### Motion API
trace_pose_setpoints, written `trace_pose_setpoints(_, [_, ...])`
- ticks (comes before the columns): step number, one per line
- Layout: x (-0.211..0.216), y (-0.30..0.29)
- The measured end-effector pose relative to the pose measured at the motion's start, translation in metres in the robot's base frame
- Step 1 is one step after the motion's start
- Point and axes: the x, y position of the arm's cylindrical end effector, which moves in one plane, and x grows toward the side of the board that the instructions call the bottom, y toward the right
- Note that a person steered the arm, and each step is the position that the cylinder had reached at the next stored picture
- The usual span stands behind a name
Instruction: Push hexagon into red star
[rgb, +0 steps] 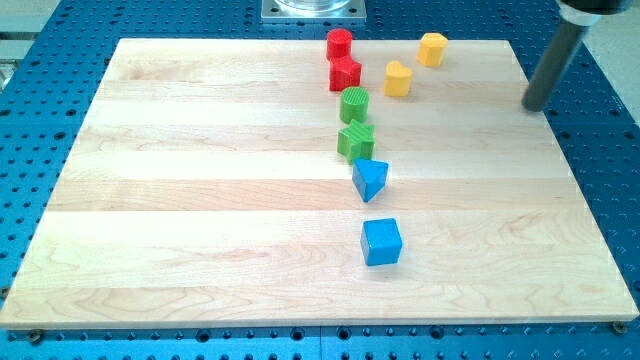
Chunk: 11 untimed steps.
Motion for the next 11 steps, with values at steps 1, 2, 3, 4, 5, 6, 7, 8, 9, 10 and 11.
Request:
trace_pose_setpoints(1, [-0.026,-0.04])
trace_pose_setpoints(2, [-0.078,-0.04])
trace_pose_setpoints(3, [-0.114,-0.048])
trace_pose_setpoints(4, [-0.117,-0.074])
trace_pose_setpoints(5, [-0.113,-0.122])
trace_pose_setpoints(6, [-0.133,-0.134])
trace_pose_setpoints(7, [-0.119,-0.173])
trace_pose_setpoints(8, [-0.097,-0.237])
trace_pose_setpoints(9, [-0.113,-0.242])
trace_pose_setpoints(10, [-0.122,-0.2])
trace_pose_setpoints(11, [-0.132,-0.235])
